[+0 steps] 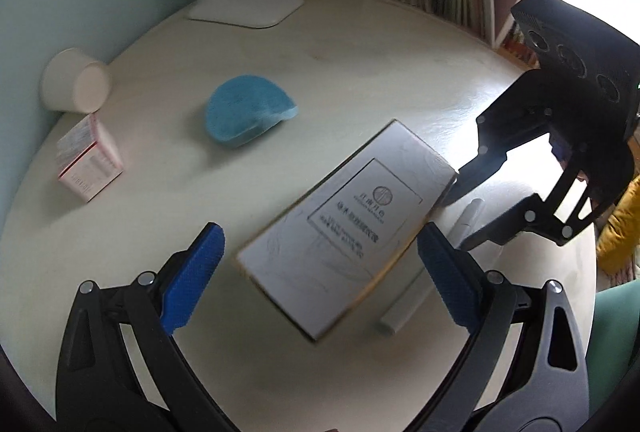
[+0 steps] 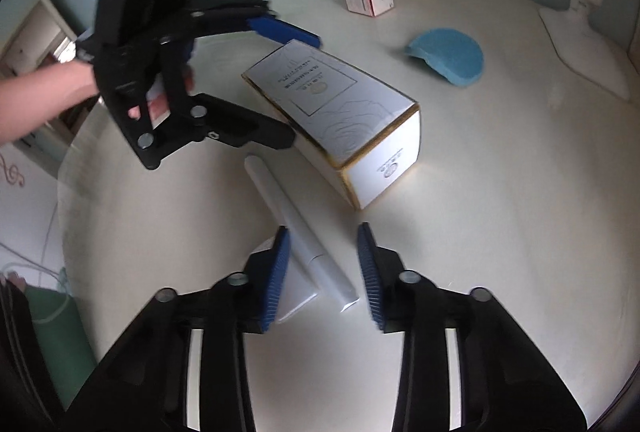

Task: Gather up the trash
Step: 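Grasp the white gold-trimmed box with the left tool while the right tool grasps the white pen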

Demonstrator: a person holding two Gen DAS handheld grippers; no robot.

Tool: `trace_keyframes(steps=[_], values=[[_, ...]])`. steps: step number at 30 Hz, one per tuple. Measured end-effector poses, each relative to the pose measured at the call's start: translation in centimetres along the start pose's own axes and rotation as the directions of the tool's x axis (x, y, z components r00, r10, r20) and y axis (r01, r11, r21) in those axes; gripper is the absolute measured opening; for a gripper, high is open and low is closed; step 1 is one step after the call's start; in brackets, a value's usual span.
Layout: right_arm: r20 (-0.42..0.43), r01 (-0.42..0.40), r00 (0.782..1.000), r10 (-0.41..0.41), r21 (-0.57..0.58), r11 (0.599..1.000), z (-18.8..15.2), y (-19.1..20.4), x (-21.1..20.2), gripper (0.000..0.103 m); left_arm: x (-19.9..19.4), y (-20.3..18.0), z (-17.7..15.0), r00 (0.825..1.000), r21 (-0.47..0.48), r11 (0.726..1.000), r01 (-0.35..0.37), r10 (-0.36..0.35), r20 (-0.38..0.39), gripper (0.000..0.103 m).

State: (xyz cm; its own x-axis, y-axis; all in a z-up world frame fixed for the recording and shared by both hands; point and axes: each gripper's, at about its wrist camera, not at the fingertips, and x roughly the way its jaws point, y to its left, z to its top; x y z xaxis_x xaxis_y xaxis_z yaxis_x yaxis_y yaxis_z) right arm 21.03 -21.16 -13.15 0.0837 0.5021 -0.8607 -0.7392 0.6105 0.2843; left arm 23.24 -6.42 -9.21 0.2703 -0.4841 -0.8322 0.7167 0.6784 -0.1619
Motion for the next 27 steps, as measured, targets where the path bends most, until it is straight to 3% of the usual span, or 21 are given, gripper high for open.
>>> trace_keyframes(steps=[1,3,5,11,14,21,23,25,27], values=[[0.003,-0.003,1.0,0.003,0.002,1.0,0.0,-0.1,0.0,0.023,0.4,0.0,0.1,1.0,0.008,1.0,0.011,-0.011,-0.004,0.091],[0.006,-0.009,1.0,0.009,0.0,1.0,-0.1,-0.3,-0.1,0.019,1.2,-0.1,0.3,0.999,0.017,0.999,0.038,-0.038,-0.03,0.065],[0.011,-0.011,1.0,0.011,-0.01,1.0,-0.2,-0.3,0.0,0.018,1.8,-0.4,0.3,0.998,0.035,0.999,0.04,-0.039,-0.047,0.054],[0.012,-0.02,1.0,0.02,-0.004,1.0,-0.3,-0.5,-0.3,0.015,1.3,-0.4,-0.1,0.999,0.021,0.999,0.029,-0.029,-0.019,0.049],[0.021,-0.026,0.999,0.026,0.005,1.0,-0.1,-0.6,-0.8,0.001,0.1,-0.4,0.2,1.0,0.007,1.0,0.009,-0.009,0.002,0.047],[0.018,0.006,1.0,-0.007,0.016,1.0,-0.4,-0.4,-2.1,0.001,-2.1,-1.1,0.4,0.999,0.009,0.999,-0.036,0.035,0.025,0.047],[0.026,0.018,0.999,-0.019,0.035,0.999,-0.5,-0.4,-2.2,0.007,-2.4,-1.3,0.1,0.999,-0.007,0.999,-0.042,0.043,0.029,0.047],[0.038,0.009,0.999,-0.012,0.057,0.998,-0.5,-0.3,-2.1,0.036,-2.8,-1.4,-0.4,0.998,-0.012,0.998,-0.054,0.054,0.028,0.047],[0.041,0.014,0.999,-0.015,0.038,0.999,0.0,0.0,-1.3,0.039,-3.0,-1.5,-0.9,0.998,-0.019,0.998,-0.062,0.063,0.025,0.047]])
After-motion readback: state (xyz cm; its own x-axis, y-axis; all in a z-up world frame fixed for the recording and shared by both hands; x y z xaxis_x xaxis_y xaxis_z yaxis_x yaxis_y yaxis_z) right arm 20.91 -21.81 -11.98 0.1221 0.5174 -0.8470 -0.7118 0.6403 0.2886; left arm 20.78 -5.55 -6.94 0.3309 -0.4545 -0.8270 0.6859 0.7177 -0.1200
